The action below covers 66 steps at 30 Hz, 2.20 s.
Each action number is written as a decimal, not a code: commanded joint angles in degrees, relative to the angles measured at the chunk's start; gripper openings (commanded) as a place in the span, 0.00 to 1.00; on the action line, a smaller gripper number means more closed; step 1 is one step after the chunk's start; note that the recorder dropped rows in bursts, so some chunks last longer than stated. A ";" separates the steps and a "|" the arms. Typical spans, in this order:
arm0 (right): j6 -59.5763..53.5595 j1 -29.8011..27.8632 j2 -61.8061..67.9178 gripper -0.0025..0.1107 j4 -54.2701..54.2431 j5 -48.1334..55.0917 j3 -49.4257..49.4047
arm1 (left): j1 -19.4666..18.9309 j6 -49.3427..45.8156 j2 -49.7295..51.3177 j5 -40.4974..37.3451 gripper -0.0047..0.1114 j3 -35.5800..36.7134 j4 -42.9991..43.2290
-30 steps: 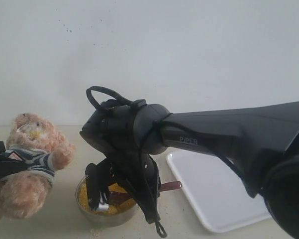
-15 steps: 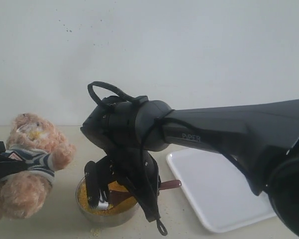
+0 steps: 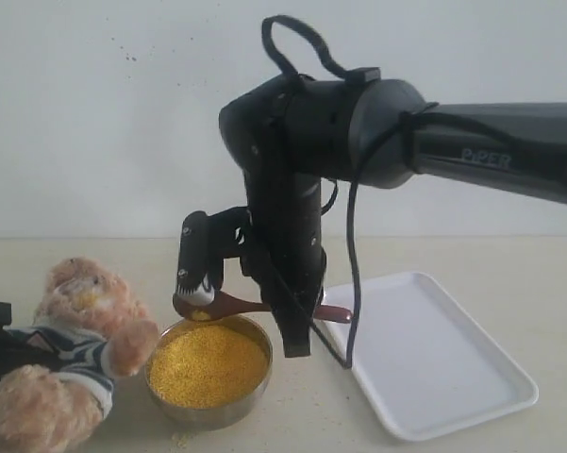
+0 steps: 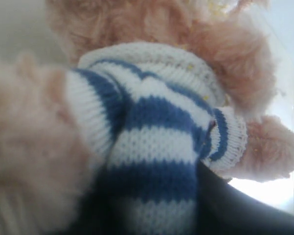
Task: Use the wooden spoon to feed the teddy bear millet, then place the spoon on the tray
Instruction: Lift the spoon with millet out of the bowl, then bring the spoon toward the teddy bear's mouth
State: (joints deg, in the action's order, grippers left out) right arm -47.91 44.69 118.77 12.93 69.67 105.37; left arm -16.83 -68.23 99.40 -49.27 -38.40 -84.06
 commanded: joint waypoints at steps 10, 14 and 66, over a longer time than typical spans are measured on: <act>6.72 -1.15 -2.34 0.02 -11.77 0.29 -0.17 | -0.09 3.12 -13.61 -8.47 0.07 15.04 2.94; 8.27 0.48 -2.34 0.02 -12.38 0.29 -0.17 | -0.09 3.12 -16.39 -9.62 0.07 16.47 5.25; 40.05 20.57 -1.37 0.02 32.03 -8.11 -9.72 | -0.09 2.70 -16.91 -9.62 0.07 16.77 3.95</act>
State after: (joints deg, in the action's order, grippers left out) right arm -12.26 64.58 117.62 42.04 63.87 97.46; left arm -16.83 -65.39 83.04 -57.28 -21.75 -78.36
